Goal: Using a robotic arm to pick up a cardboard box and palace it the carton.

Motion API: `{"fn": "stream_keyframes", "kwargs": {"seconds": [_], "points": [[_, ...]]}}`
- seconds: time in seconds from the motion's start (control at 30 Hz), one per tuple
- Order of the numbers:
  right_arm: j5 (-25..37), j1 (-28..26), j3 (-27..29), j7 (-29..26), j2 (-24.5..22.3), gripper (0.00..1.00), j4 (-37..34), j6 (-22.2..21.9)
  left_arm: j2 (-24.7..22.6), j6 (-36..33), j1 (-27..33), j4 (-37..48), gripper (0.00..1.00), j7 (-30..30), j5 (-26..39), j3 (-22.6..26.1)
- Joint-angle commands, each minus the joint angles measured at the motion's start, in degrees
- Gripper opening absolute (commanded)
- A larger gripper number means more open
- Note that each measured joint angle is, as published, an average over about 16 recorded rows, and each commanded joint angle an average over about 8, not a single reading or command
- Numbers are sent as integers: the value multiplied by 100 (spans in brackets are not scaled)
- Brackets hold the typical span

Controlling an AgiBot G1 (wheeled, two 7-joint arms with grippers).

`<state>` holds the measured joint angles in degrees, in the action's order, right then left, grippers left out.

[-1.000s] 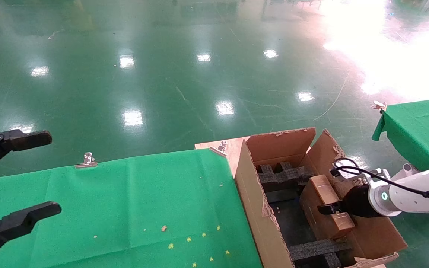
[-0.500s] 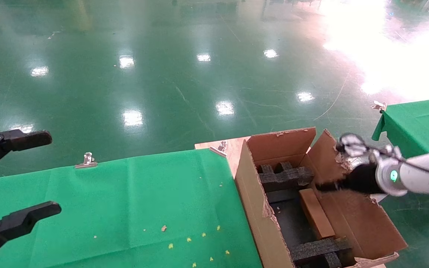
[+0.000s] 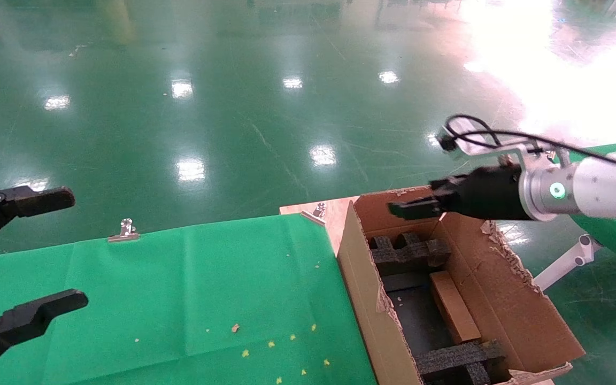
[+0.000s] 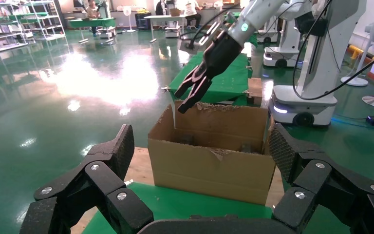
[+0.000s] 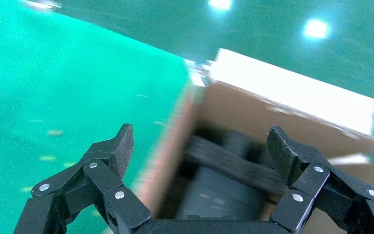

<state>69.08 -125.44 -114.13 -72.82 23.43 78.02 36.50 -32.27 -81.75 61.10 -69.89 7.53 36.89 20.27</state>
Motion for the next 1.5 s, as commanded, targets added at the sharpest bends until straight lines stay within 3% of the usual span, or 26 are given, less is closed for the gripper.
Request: {"fn": "stream_keyframes", "kwargs": {"seconds": [0.03,0.23,0.5,1.5], "points": [[-409,-68,175,342,5,100,39,235,0,0,0,0,100,0,0,0],[-1011,-135,415,661,-80,100,98,623,1,1,-1,1,100,0,0,0],[-897,89,618,724,-18,100,41,643,1,1,-1,1,100,0,0,0],[-1817,3220,5198,3456,565,100,-197,2780,1,1,-1,1,100,0,-1,0]]}}
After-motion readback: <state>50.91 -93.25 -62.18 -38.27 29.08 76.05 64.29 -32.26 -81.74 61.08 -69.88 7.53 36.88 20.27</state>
